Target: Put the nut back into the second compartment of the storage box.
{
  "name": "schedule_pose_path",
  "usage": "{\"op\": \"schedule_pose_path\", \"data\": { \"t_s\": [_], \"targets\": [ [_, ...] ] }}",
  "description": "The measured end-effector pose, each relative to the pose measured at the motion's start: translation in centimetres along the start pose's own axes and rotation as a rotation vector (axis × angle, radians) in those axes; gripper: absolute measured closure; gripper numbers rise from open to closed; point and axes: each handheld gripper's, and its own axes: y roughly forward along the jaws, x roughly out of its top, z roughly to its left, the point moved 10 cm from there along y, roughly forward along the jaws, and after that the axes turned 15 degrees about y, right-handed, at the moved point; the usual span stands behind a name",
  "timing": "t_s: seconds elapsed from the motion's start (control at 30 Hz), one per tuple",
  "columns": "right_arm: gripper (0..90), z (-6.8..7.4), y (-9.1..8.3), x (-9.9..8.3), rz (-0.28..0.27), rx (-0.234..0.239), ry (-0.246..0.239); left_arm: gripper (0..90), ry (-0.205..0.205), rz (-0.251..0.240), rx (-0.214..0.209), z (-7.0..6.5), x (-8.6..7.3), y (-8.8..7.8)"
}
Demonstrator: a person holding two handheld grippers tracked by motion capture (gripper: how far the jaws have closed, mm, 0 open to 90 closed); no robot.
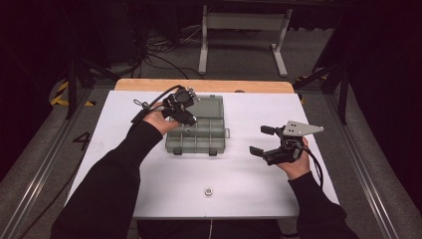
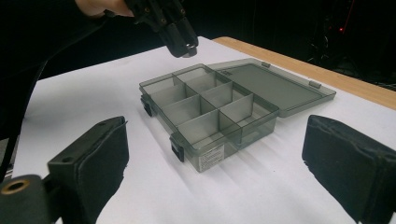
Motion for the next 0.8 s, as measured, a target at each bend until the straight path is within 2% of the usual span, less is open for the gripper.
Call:
{"op": "schedule_pose_path", "data": {
  "t_s": [0.43,0.53,0.8],
  "targets": [
    [7.8,0.0,0.0,0.0,0.001,0.000,0.000,69.8,-0.094,0.029,0.030,2.8,-1.3,1.8],
    [7.9,0.0,0.0,0.0,0.000,0.000,0.001,69.8,-0.110,0.023,0.031,3.0,-1.5,2.3],
    [7.8,0.0,0.0,0.0,0.001,0.000,0.003,69.8,-0.118,0.034,0.022,3.0,-2.2,3.4]
  ]
}}
